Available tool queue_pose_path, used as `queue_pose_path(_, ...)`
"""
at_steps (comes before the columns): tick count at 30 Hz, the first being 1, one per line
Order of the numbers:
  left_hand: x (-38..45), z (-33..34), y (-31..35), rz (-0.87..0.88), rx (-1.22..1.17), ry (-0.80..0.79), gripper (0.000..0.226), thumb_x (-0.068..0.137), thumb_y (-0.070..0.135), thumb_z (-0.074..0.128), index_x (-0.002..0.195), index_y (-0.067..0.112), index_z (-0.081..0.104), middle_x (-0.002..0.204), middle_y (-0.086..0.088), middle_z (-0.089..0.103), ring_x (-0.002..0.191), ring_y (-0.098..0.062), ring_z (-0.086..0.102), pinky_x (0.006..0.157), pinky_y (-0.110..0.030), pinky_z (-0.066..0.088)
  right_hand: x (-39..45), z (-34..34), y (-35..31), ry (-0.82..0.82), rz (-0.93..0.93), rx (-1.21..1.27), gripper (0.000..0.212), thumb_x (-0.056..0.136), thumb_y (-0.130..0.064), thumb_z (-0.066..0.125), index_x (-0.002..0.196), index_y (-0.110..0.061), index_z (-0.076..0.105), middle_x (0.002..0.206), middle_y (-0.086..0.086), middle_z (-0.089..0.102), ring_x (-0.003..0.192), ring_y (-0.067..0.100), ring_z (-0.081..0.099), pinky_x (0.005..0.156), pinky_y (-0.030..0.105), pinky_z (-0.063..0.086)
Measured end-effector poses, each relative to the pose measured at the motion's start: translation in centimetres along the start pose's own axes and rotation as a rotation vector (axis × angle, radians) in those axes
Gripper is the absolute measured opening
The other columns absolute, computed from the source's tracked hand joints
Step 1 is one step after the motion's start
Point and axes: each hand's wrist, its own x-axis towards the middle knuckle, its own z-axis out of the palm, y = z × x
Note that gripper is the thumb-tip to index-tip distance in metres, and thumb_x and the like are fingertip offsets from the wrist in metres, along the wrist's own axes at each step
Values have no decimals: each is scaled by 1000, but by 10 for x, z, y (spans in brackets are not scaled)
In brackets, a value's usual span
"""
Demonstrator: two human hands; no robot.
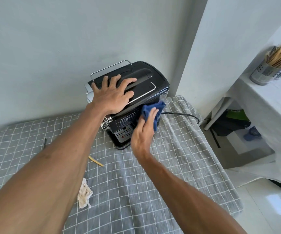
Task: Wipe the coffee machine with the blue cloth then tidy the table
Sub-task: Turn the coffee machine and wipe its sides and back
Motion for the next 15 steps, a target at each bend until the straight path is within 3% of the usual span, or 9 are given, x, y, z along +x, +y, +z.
queue_pose_path(2, 0, 1, -2, 6, 1, 2, 46, 100, 62, 23, 143, 70, 9, 170, 6, 6, 156, -33, 0, 115, -73, 0, -25, 7, -3, -70, -282, -120, 61, 109, -27, 31, 158, -50, 1, 173, -10, -1, 156, 15, 22, 119, 47, 40)
queue_pose_path(3, 0, 1, -2, 10, -1, 1, 46, 100, 62, 23, 143, 70, 9, 170, 6, 6, 156, -33, 0, 115, -73, 0, -31, 6, 1, -89, -377, -187, 60, 108, -31, 27, 158, -49, 0, 172, -15, -9, 159, 13, 9, 121, 45, 38)
queue_pose_path(6, 1, 1, -3, 16, 2, 6, 46, 100, 62, 23, 143, 71, 8, 170, 5, 6, 156, -33, 0, 114, -73, 0, -9, -2, 3, -47, -246, -211, 58, 109, -34, 19, 162, -37, -3, 172, -10, -8, 158, 20, 13, 111, 48, 47)
queue_pose_path(9, 1, 1, -4, 16, -6, 10, 46, 100, 61, 23, 142, 71, 8, 170, 5, 7, 156, -33, 1, 114, -73, 0, 27, -11, -8, 68, -120, -145, 59, 111, -27, 25, 165, -27, 0, 172, -8, -5, 158, 14, 2, 126, 48, 24)
queue_pose_path(12, 1, 2, -3, 0, -16, 13, 45, 100, 59, 24, 141, 71, 10, 170, 6, 8, 156, -33, 2, 114, -72, 0, 11, -1, -3, 7, -248, -216, 67, 107, -24, 29, 161, -42, -6, 171, -16, -11, 160, 21, 8, 124, 57, 26)
queue_pose_path(15, 0, 0, -2, -3, -38, 16, 45, 101, 53, 23, 142, 71, 13, 170, 6, 10, 155, -32, 4, 114, -72, 0, -45, 16, 30, -218, -594, -391, 75, 100, -13, 31, 164, -28, -4, 173, 2, -14, 159, 31, -7, 126, 53, 16)
